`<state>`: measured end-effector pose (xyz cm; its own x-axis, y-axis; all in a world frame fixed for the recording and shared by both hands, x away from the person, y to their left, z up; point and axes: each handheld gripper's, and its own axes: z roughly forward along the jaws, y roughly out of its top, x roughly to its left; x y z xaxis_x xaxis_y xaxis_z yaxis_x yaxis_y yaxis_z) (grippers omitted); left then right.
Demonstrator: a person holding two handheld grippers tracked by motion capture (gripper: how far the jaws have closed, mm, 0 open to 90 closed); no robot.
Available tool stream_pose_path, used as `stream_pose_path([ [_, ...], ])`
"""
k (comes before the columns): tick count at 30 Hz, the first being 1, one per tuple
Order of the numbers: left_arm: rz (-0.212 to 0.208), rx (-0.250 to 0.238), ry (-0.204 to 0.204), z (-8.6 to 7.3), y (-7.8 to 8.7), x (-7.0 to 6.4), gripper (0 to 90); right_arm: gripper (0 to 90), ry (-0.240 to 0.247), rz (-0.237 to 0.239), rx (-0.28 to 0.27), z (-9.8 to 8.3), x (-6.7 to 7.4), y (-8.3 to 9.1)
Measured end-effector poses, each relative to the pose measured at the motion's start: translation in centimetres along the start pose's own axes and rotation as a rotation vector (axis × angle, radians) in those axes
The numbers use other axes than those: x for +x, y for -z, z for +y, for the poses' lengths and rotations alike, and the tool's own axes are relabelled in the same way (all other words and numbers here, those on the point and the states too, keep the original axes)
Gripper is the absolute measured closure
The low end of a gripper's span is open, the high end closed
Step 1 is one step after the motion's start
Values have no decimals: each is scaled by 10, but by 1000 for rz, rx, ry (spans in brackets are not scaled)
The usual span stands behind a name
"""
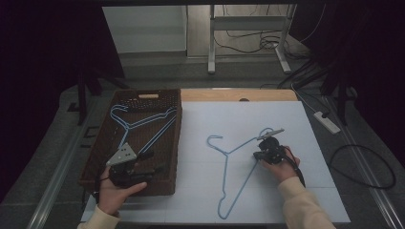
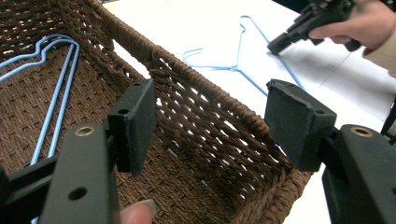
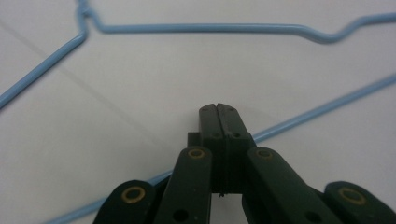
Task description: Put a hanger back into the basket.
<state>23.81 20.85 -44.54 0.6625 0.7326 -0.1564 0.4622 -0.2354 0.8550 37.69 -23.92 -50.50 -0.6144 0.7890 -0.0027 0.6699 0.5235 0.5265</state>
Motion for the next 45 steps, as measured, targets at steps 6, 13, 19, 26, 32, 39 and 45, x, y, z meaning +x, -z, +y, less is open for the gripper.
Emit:
stream_pose_path([
  [6,-2,1,-3,1,-1,-2,352,900,-53,8,1,-27,-2,18],
  [13,-4,4,-3,0,-3,-2,352,900,-92,26,-17,-52,1,32],
  [19,-5,4,-7,1,-3,-4,352,900,-104,31,-16,-61,2,37],
  [26,-6,5,-8,0,-4,-4,351,900,-90,62,-58,-62,-1,39],
  [32,-5,0,-14,0,-5,-5,351,788,-57,114,-217,-44,-6,48],
  [39,-7,-1,-17,0,-6,-6,348,543,-44,116,-237,-5,-4,34],
  [45,-9,-6,-19,1,-5,-6,347,483,0,106,-180,29,5,11],
])
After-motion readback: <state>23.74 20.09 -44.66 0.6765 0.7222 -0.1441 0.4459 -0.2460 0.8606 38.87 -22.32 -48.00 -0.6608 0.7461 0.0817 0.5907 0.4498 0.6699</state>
